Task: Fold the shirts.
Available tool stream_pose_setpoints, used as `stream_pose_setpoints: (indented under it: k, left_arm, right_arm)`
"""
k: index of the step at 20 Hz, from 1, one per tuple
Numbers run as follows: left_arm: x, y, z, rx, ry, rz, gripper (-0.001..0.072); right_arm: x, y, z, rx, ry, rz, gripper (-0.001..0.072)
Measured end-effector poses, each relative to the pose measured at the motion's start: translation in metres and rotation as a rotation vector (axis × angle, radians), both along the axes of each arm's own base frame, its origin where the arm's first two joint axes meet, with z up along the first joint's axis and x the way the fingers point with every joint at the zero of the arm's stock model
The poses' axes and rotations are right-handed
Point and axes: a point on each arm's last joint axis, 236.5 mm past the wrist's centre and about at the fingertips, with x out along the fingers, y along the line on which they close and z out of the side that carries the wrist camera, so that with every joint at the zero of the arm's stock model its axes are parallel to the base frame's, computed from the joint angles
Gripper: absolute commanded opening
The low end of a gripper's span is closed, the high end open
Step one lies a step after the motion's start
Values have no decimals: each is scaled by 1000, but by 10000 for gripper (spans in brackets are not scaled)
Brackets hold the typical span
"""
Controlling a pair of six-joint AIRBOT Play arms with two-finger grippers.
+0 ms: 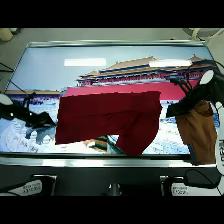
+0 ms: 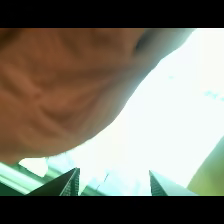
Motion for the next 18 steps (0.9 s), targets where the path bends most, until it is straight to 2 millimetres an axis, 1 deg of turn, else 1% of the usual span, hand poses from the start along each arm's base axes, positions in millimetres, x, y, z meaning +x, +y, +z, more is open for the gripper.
stream_pose_setpoints:
  k: [1, 2, 5, 7, 9, 10, 11, 12, 13, 14, 18]
  left_arm:
    - [-15, -3, -9, 3, 1, 4, 506]
    - [-27, -5, -16, 6, 1, 7, 507]
    - [-54, -11, -38, 6, 21, 12, 506]
    - [-58, -13, -46, 6, 16, 20, 506]
    - [-61, -20, -51, -5, 17, 20, 506]
    - [-62, -23, -52, -10, 19, 12, 463]
    - [-62, -28, -55, -15, 22, 6, 398]
    - [-62, -31, -57, -15, 21, -2, 357]
    - [-61, -33, -59, -13, 18, -7, 126]
    - [-59, -33, -62, -5, 11, -8, 27]
    - [-56, -35, -64, 5, 3, 4, 26]
  right_arm:
    - [-15, 2, -5, 4, 14, 4, 420]
    - [-26, 4, -8, 7, 17, 5, 420]
    - [-48, 7, -17, 13, 28, 12, 421]
    - [-52, 9, -20, 14, 23, 12, 424]
    - [-55, 9, -23, 15, 21, 14, 429]
    - [-58, 10, -25, 18, 26, 12, 435]
    - [-62, 12, -29, 24, 39, 12, 465]
    - [-68, 15, -33, 35, 53, 11, 493]
    - [-74, 20, -38, 58, 71, 13, 493]
    - [-81, 26, -42, 85, 87, 14, 493]
    - [-103, 58, -66, 206, 117, -45, 492]
